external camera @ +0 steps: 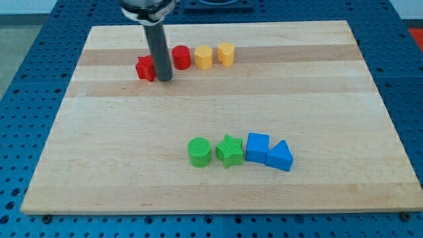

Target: Push the red circle into the red star

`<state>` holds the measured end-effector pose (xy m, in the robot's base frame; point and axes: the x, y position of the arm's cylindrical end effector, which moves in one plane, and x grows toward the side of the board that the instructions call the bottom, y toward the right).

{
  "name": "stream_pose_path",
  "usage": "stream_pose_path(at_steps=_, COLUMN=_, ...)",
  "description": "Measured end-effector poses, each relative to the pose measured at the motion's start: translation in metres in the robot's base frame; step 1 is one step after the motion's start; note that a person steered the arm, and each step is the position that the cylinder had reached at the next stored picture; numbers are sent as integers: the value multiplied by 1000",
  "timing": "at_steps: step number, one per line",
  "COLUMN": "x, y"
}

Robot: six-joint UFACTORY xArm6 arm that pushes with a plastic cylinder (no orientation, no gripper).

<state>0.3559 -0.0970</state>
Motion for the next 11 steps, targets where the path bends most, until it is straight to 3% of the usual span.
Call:
stream_pose_path(at_steps=2, x=-27, y=52)
stream_pose_path(at_steps=3, x=-61, y=23)
stream_pose_path(at_steps=4, x=-69, y=-26)
stream_pose_path(at_steps=5, x=-70, y=-32)
stream_pose_path(at_steps=6, x=-102, y=1)
stream_pose_path(at_steps=7, x=-135, y=-29)
stream_pose_path(at_steps=8, x=-133, y=-93)
stream_pose_path(at_steps=11, x=-105, y=-89)
